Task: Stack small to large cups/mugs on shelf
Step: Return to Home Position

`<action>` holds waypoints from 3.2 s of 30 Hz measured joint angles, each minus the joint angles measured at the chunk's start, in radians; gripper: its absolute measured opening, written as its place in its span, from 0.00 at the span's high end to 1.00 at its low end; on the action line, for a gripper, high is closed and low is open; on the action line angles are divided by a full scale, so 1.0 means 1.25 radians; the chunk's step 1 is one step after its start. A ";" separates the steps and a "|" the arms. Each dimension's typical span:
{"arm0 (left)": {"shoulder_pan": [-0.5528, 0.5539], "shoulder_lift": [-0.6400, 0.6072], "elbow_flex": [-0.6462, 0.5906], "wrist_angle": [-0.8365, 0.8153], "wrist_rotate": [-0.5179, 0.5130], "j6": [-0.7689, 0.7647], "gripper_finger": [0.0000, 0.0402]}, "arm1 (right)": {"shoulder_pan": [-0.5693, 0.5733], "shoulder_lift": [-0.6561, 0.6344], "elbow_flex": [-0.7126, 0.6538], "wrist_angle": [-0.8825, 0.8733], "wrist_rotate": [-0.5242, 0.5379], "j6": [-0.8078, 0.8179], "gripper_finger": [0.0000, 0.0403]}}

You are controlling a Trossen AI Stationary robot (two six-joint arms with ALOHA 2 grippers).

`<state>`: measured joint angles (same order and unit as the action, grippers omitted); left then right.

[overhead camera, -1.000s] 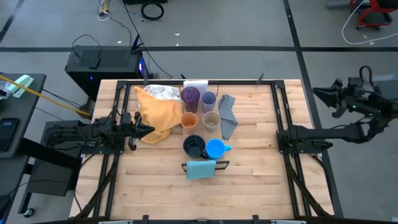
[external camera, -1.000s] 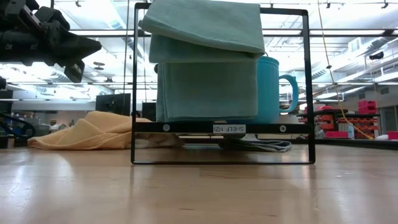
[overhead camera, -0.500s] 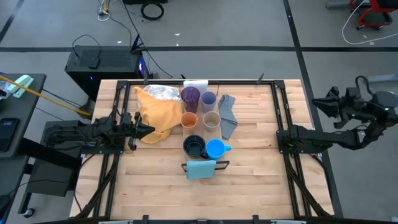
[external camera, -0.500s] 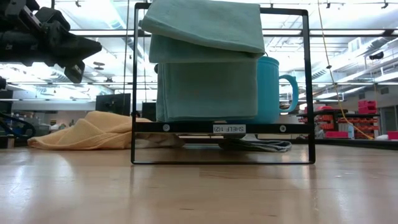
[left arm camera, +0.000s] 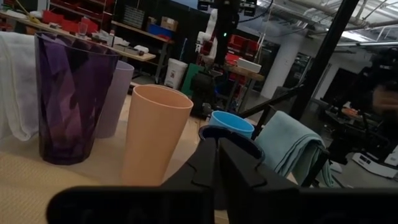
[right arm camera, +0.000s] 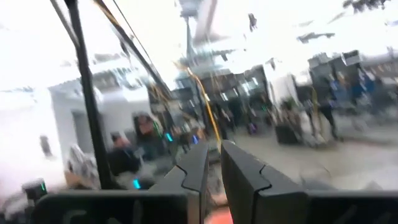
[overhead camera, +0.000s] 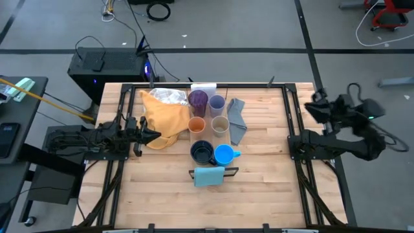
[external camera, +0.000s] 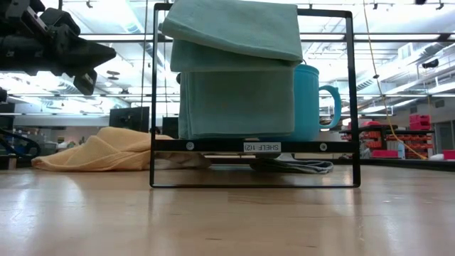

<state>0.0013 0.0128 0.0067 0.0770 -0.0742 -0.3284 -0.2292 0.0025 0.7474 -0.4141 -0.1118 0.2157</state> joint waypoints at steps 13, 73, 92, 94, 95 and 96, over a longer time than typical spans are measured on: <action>0.000 0.000 0.000 0.000 0.000 0.000 0.91 | 0.000 0.067 -0.341 0.363 -0.012 0.115 0.88; 0.000 0.000 0.000 -0.001 0.000 0.000 0.95 | 0.104 -0.002 -0.447 0.539 0.006 -0.013 0.97; 0.000 0.000 0.000 0.000 0.000 0.000 0.93 | 0.146 -0.002 -0.513 0.385 0.022 -0.010 0.97; 0.000 0.000 0.000 0.000 0.000 0.000 0.94 | 0.146 -0.002 -0.513 0.377 0.020 -0.015 0.98; 0.000 0.000 0.000 0.000 0.000 0.000 0.94 | 0.146 -0.002 -0.515 0.375 0.020 -0.020 0.98; 0.000 0.000 0.000 0.000 0.000 0.000 0.95 | 0.146 -0.002 -0.521 0.382 0.020 -0.021 0.98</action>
<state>0.0014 0.0128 0.0063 0.0772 -0.0746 -0.3283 -0.0471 -0.0002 0.0965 0.0638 -0.0872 0.1895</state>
